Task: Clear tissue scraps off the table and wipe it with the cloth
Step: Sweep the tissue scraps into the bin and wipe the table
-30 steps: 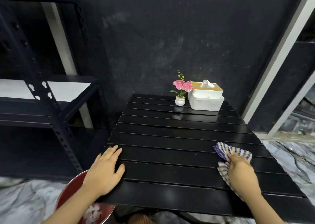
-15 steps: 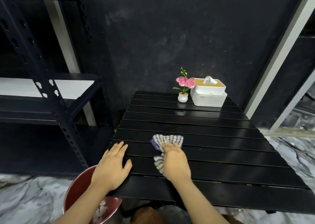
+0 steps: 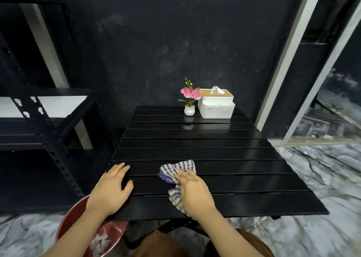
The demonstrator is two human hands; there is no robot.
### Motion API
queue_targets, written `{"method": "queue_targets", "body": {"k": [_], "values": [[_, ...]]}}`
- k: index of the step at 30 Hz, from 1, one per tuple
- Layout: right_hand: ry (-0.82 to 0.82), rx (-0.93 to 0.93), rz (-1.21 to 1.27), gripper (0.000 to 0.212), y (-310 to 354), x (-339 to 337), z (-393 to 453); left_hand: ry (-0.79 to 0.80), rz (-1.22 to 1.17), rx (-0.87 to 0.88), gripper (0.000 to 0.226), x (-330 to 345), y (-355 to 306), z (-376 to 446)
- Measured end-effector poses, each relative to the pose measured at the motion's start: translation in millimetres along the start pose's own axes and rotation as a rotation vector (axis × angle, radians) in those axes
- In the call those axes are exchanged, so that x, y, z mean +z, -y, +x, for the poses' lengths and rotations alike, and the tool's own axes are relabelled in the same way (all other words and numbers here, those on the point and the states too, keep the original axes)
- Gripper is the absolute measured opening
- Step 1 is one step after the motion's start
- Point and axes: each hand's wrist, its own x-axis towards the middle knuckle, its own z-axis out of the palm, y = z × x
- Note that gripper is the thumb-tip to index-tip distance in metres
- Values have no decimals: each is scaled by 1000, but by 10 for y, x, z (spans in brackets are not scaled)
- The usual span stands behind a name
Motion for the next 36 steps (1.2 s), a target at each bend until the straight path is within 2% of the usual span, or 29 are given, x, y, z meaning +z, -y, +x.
{"method": "queue_targets", "body": {"k": [6,10,17,27,36], "values": [[-45,166,-14,62,-661,-404,-252,3,3,15,56,-7,4,-20],[-79,252,-41,45,-1057,-651,-401,7,1,12,55,-6,-7,-19],[-124,366,-32,41,-1563,-922,-554,16,7,1,55,-19,-32,-18],[-208,476,31,37,-2008,-1162,-682,23,5,0,54,-21,-39,-14],[-226,494,25,38,-2076,-1179,-684,26,-13,-5,54,-30,-50,-20]]}}
